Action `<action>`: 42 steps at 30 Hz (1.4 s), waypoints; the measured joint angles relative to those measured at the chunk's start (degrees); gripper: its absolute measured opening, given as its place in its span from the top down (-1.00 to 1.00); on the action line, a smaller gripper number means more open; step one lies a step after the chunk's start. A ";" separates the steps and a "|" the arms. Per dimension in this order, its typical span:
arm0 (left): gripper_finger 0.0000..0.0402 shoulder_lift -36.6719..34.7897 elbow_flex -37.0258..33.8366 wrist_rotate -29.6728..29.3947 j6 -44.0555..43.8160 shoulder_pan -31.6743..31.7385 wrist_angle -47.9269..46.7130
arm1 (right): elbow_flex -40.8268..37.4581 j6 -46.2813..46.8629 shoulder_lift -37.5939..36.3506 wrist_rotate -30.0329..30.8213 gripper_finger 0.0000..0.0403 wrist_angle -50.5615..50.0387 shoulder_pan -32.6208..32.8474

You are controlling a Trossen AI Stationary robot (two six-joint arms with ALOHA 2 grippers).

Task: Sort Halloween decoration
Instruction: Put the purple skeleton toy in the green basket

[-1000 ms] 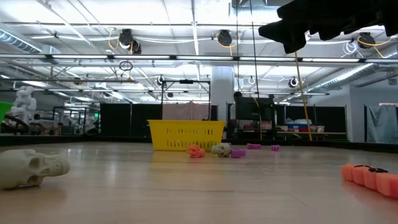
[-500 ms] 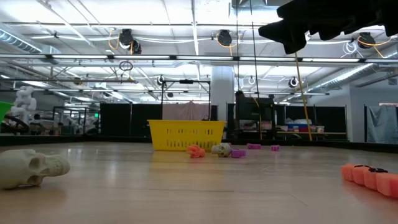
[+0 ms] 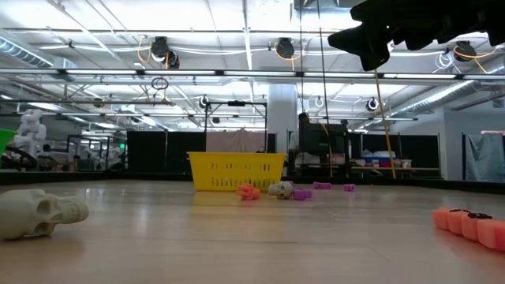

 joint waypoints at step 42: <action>0.79 13.04 -0.04 16.43 -32.34 -20.21 -4.83 | 0.00 6.01 0.02 2.75 -0.12 -1.44 -0.02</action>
